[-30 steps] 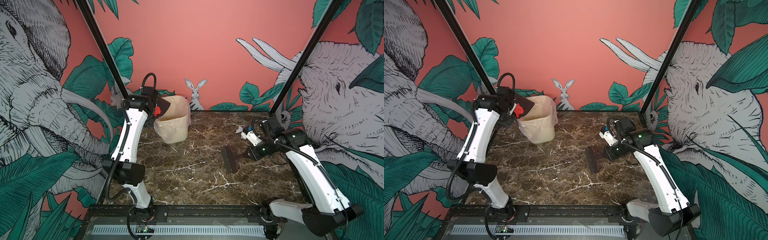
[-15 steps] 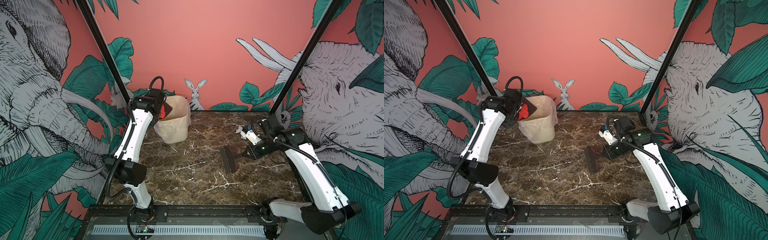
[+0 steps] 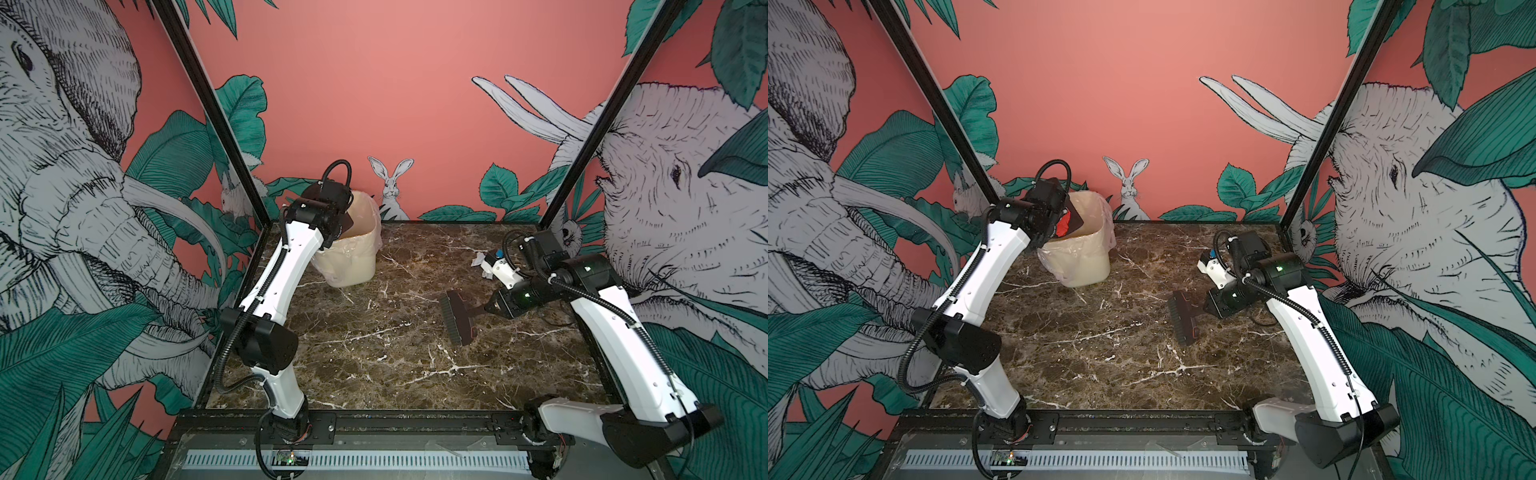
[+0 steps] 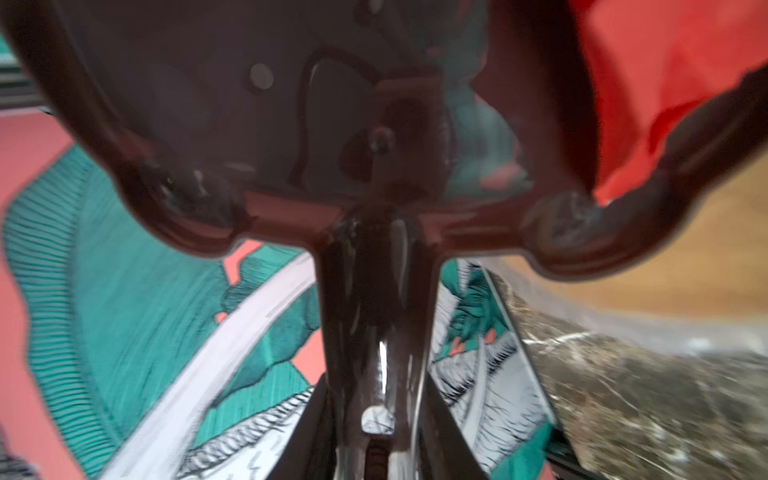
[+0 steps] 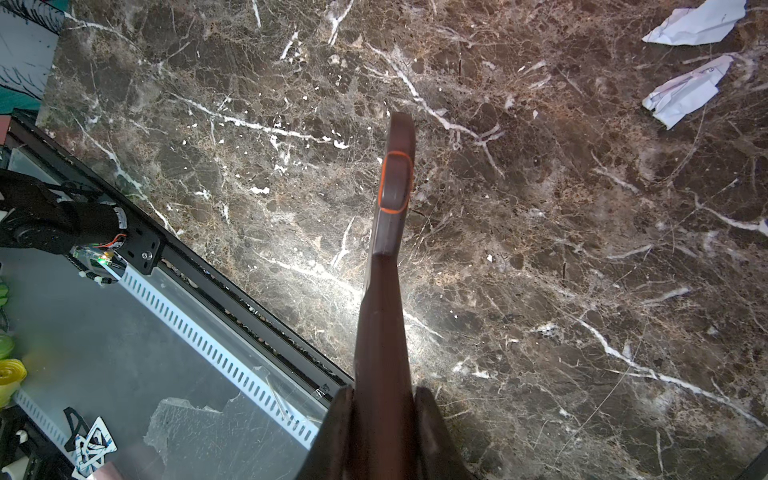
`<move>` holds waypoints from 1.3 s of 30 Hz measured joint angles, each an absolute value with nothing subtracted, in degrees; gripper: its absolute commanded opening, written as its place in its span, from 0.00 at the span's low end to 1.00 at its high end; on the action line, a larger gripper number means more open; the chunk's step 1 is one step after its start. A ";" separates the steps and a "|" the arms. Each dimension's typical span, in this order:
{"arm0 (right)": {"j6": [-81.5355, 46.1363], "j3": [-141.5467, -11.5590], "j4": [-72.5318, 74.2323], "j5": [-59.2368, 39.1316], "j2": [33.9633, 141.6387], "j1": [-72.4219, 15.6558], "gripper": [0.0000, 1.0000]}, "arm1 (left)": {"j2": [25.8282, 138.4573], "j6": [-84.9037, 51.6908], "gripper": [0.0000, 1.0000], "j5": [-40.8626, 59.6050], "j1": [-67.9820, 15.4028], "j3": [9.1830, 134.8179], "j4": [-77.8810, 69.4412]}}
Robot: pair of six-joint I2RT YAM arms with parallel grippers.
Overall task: Sweep away the paper scraps from the table
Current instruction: 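Tip the dustpan over the cream bin with the left gripper, then lower the dustpan near the white scraps with left gripper while right brings brush over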
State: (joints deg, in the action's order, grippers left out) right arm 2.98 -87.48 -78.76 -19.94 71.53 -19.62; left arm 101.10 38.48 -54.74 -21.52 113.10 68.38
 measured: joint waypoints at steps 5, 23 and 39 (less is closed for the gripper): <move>2.98 -87.48 -78.76 -19.97 71.53 -19.62 0.00 | 98.19 51.99 0.00 -60.25 -24.64 102.59 54.04; 2.94 -87.48 -78.74 -19.49 71.53 -19.62 0.00 | 92.68 68.20 0.00 -65.23 -26.57 95.79 34.68; 4.10 -88.99 -78.56 -3.33 73.87 -19.59 0.00 | 92.49 36.62 0.00 -52.95 -32.69 120.95 60.31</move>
State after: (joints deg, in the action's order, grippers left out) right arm 4.10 -88.99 -78.56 -3.33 73.87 -19.59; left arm 92.49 36.62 -52.95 -32.69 120.95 60.31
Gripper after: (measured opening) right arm 0.212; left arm 0.291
